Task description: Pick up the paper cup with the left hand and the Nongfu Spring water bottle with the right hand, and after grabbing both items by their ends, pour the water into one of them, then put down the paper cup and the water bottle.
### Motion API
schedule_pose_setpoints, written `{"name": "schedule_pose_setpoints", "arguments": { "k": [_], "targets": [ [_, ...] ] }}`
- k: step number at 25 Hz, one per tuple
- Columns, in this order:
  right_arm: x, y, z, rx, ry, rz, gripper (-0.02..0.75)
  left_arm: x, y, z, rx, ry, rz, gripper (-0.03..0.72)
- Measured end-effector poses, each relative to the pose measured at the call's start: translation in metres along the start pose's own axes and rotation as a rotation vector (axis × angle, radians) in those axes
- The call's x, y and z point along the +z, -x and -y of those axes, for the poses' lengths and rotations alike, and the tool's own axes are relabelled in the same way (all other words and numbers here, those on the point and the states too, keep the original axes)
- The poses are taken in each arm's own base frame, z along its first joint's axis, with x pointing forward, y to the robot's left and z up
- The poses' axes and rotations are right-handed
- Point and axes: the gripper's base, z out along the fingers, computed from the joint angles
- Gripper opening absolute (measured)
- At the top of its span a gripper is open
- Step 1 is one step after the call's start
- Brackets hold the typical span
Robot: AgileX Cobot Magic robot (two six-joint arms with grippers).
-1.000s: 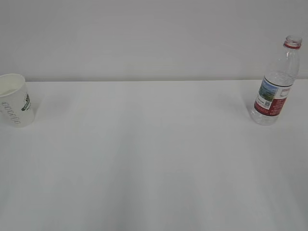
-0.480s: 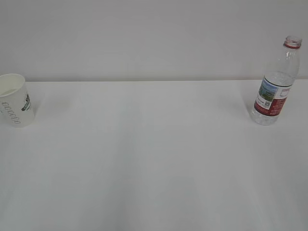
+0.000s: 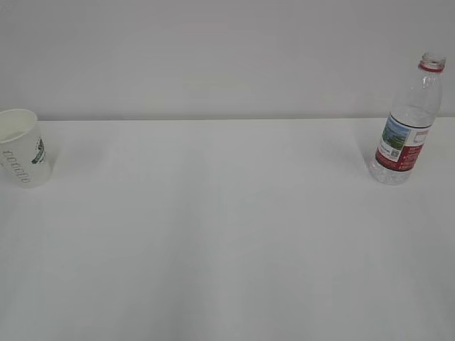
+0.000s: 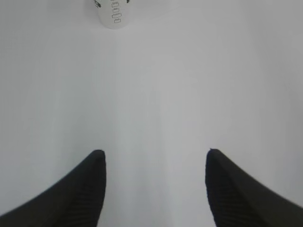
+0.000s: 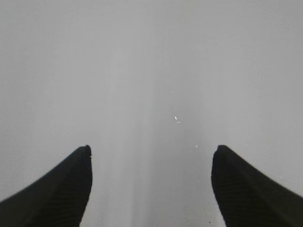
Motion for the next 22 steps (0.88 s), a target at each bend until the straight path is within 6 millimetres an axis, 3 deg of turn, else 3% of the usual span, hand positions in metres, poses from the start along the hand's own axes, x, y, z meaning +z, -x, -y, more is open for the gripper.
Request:
{"name": "schedule_pose_setpoints", "arguments": {
  "k": [12, 22],
  "targets": [
    [-0.016, -0.016, -0.002, 0.000, -0.005, 0.116, 0.589, -0.002, -0.001, 0.000, 0.001, 0.000, 0.013, 0.477],
    [-0.030, -0.031, -0.003, -0.009, -0.011, 0.248, 0.589, -0.024, -0.018, 0.003, 0.012, 0.000, 0.184, 0.475]
  ]
}}
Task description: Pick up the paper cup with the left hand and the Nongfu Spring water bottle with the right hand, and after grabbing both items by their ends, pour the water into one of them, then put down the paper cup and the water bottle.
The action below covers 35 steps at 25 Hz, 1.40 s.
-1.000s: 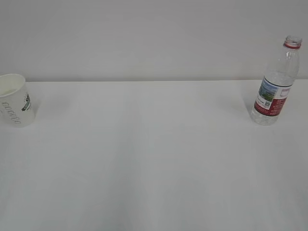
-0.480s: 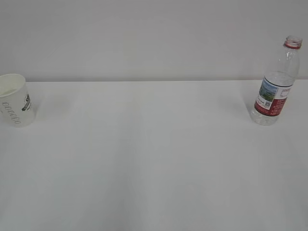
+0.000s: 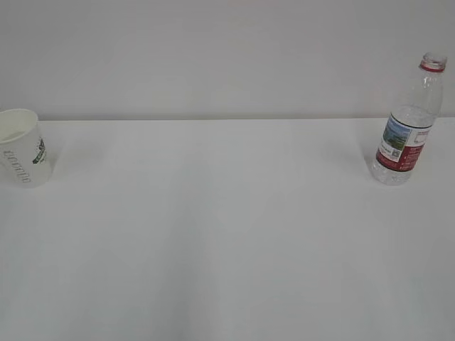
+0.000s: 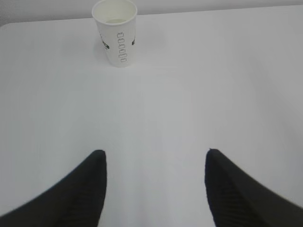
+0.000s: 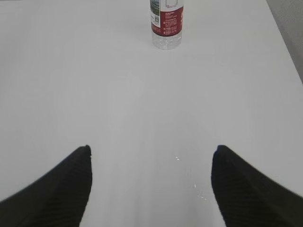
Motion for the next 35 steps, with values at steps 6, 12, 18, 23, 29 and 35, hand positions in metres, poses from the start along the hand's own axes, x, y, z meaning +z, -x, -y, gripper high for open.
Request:
{"name": "schedule_pose_setpoints", "arguments": {
  "k": [6, 12, 18, 23, 29, 35],
  "targets": [
    [-0.0058, -0.0046, -0.0006, 0.009, -0.001, 0.045, 0.589, 0.0004, -0.0006, 0.0002, -0.001, -0.002, -0.004, 0.474],
    [-0.0059, -0.0047, -0.0006, 0.013, -0.001, 0.046, 0.589, 0.0004, -0.0006, 0.0003, -0.002, -0.004, -0.004, 0.465],
    [-0.0059, -0.0047, -0.0006, 0.015, -0.001, 0.046, 0.589, 0.0004, -0.0006, 0.0003, -0.002, -0.004, -0.004, 0.461],
    [-0.0059, -0.0047, -0.0006, 0.015, -0.001, 0.046, 0.589, 0.0004, -0.0006, 0.0003, -0.002, -0.004, -0.004, 0.461],
    [-0.0059, -0.0047, -0.0006, 0.015, -0.001, 0.046, 0.589, 0.0004, -0.0006, 0.0003, -0.002, -0.004, -0.004, 0.455],
    [-0.0059, -0.0047, -0.0006, 0.015, -0.001, 0.046, 0.589, 0.0004, -0.0006, 0.0003, -0.002, -0.004, -0.004, 0.454]
  ]
}}
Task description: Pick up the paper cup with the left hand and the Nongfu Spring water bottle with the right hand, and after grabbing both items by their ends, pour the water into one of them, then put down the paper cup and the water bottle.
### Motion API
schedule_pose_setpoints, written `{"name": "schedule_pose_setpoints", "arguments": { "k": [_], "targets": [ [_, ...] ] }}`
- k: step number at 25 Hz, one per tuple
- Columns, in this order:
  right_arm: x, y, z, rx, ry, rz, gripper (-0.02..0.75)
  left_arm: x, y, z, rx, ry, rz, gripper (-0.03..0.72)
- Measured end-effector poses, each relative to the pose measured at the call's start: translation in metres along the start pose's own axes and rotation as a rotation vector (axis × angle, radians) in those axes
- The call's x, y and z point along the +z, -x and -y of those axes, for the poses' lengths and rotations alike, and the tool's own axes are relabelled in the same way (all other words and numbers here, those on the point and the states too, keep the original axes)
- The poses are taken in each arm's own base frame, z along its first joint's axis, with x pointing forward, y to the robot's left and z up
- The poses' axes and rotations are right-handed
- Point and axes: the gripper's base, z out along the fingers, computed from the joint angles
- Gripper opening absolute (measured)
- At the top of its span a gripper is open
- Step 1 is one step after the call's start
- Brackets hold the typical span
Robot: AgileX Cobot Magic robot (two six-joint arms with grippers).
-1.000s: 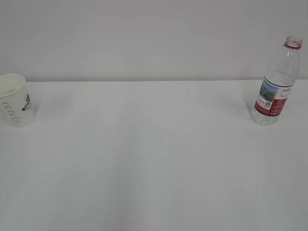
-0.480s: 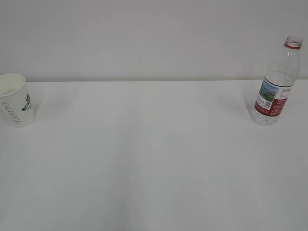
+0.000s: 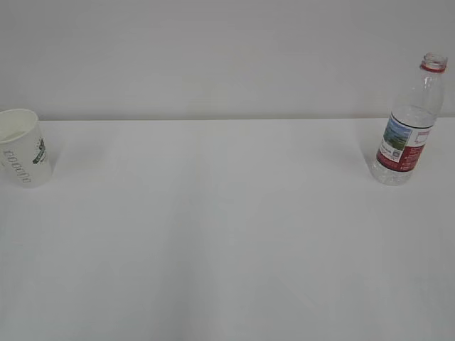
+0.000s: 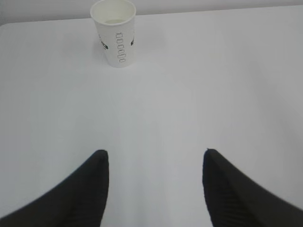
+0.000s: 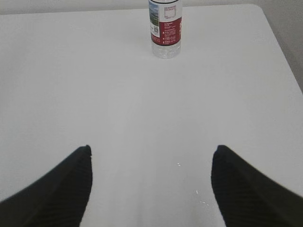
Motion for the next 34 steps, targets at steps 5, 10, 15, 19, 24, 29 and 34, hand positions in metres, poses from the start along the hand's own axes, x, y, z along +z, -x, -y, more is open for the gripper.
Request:
{"name": "schedule_pose_setpoints", "arguments": {
  "k": [5, 10, 15, 19, 24, 29, 34],
  "targets": [
    [-0.0001, 0.0000, 0.0001, -0.006, 0.009, 0.000, 0.589, 0.0000, 0.0000, 0.0000, 0.000, 0.000, 0.000, 0.454],
    [-0.0002, -0.0001, 0.0004, -0.023, 0.038, -0.001, 0.589, 0.0000, 0.0000, 0.0000, 0.000, 0.000, 0.000, 0.454],
    [-0.0002, -0.0001, 0.0005, -0.023, 0.039, -0.001, 0.588, 0.0000, 0.0000, 0.0000, 0.000, 0.000, 0.000, 0.453],
    [-0.0002, -0.0001, 0.0005, -0.023, 0.039, -0.001, 0.588, 0.0000, 0.0000, 0.0000, 0.000, 0.000, 0.000, 0.453],
    [-0.0003, -0.0001, 0.0005, -0.024, 0.040, -0.001, 0.588, 0.0000, 0.0000, 0.0000, 0.000, 0.000, 0.000, 0.453],
    [-0.0003, -0.0001, 0.0005, -0.024, 0.040, -0.001, 0.588, 0.0000, 0.0000, 0.0000, 0.000, 0.000, 0.000, 0.453],
    [-0.0003, -0.0001, 0.0005, -0.024, 0.040, -0.001, 0.587, 0.0000, 0.0000, 0.0000, 0.000, 0.000, 0.000, 0.453]
  ]
}}
